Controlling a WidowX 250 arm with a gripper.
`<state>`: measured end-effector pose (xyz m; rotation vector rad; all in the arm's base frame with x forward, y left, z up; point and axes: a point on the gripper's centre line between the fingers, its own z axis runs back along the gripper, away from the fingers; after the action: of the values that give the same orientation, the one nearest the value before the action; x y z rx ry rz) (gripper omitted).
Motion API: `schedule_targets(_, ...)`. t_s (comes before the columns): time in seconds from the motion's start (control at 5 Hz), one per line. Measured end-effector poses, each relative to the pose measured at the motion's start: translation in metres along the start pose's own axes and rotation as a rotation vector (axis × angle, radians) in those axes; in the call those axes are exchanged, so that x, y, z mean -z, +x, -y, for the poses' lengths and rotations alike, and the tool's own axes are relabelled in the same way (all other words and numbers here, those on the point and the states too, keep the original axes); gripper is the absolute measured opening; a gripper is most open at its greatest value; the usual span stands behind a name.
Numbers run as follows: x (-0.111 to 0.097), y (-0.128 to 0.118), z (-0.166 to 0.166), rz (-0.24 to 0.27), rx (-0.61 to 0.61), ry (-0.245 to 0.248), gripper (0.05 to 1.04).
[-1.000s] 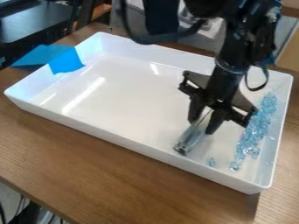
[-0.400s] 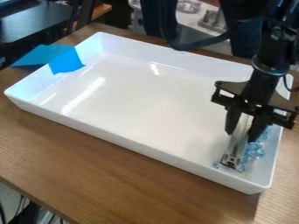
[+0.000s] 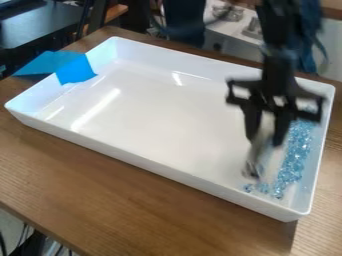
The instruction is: Sweep into pile
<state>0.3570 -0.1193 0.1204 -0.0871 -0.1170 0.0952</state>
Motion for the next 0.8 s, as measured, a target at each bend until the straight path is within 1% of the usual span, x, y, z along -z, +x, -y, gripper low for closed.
schedule_targets(0.2,-0.033,0.015,-0.048,0.045,-0.044,-0.052,0.354)
schedule_targets(0.4,-0.038,0.022,-0.084,0.058,0.023,-0.028,0.354)
schedule_targets(0.6,-0.016,0.038,-0.136,0.054,0.054,0.05,0.354)
schedule_targets(0.8,0.001,0.049,-0.169,0.079,0.075,0.096,0.354)
